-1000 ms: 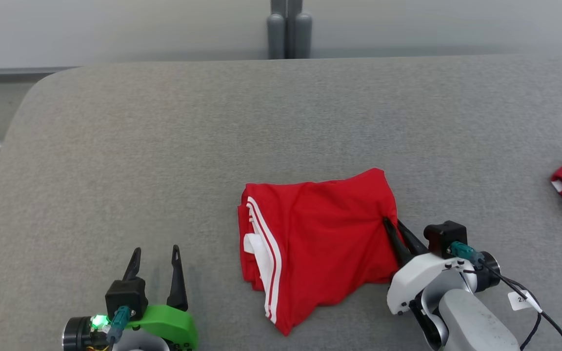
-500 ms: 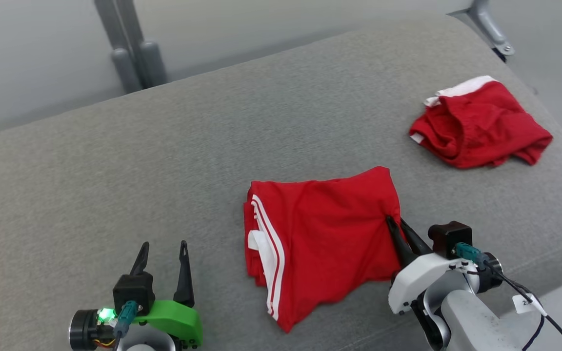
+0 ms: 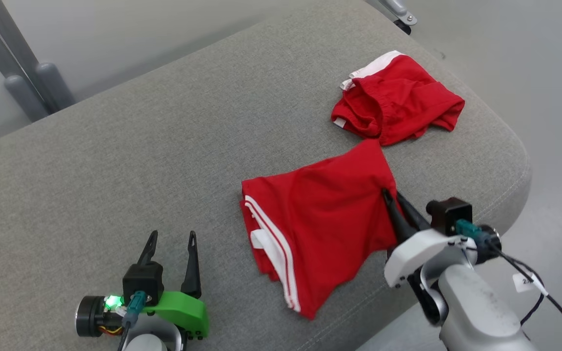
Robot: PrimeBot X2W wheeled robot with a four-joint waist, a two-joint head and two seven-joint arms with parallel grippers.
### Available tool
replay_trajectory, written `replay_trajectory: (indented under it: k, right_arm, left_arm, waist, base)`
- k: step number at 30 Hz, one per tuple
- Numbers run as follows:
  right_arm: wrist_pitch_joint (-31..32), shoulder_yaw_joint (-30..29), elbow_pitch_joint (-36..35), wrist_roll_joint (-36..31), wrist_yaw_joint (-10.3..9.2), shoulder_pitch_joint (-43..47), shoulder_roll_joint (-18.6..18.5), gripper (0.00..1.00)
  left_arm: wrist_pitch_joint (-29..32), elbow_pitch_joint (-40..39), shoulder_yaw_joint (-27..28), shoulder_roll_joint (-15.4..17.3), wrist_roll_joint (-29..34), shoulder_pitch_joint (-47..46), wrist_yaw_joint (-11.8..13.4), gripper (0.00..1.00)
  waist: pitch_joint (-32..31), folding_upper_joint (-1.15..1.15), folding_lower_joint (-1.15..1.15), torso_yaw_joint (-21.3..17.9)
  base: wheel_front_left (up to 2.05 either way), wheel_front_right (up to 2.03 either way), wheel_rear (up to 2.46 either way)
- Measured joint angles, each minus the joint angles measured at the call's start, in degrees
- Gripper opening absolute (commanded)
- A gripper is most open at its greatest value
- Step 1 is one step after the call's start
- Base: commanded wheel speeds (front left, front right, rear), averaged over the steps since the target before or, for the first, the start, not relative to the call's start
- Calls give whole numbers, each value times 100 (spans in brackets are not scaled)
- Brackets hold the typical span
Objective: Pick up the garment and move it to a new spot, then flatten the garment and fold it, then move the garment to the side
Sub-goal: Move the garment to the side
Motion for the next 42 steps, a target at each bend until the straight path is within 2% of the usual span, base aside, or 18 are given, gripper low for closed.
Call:
replay_trajectory:
  k: [7,11,16,23,24,25,26,29,33,35,38,42]
  right_arm:
    - [0,-428,186,-372,-1,-1132,-31,0]
    - [0,-834,572,-667,-1,-1800,-232,0]
    - [0,-1690,1220,-1215,-1,-2401,-770,0]
    - [5,-3264,1958,-2274,-1,-2795,-1555,0]
    - [92,-4411,2039,-3000,0,-2789,-1758,40]
    - [93,-4726,2003,-3177,0,-2775,-1773,77]
    - [93,-4986,1954,-3357,-1,-2756,-1767,100]
    - [80,-5557,1801,-3872,-1,-2738,-1639,100]
    - [26,-5676,1805,-4152,-1,-2782,-1469,100]
    - [13,-5268,1666,-4021,-1,-2899,-1332,100]
    - [-1,-4433,1112,-3452,0,-2941,-1018,100]
    - [-1,-3428,235,-2632,-1,-2340,-626,100]
  left_arm:
    - [0,23,58,-1,183,-231,-69,100]
    - [-1,26,110,4,311,-394,-114,100]
    - [0,15,153,12,411,-539,-166,100]
    - [0,-56,215,20,505,-642,-191,100]
    - [0,-74,208,20,530,-669,-218,100]
    - [0,-76,211,20,535,-670,-216,100]
    - [0,-77,214,20,536,-672,-218,100]
    - [0,-77,236,20,544,-672,-218,100]
    - [0,-79,286,20,543,-666,-212,100]
    - [0,-105,327,19,526,-656,-186,100]
    - [0,-153,409,16,501,-636,-153,100]
    - [0,-227,531,14,446,-586,-102,100]
  waist:
    - [196,0,0,213]
    - [366,0,0,505]
    - [620,0,0,922]
    - [941,0,0,1471]
    - [1083,0,0,1727]
    - [1112,0,0,1784]
    - [1138,0,0,1836]
    - [1191,0,0,1955]
    - [1176,0,0,2029]
    - [1125,0,0,2037]
    - [1060,0,0,2047]
    - [959,0,0,2076]
  base:
    - [0,0,0]
    - [0,0,0]
    - [0,0,0]
    - [0,0,0]
    - [0,0,0]
    - [0,0,0]
    - [0,0,0]
    - [0,0,0]
    - [0,0,0]
    - [0,0,0]
    - [0,0,0]
    - [0,0,0]
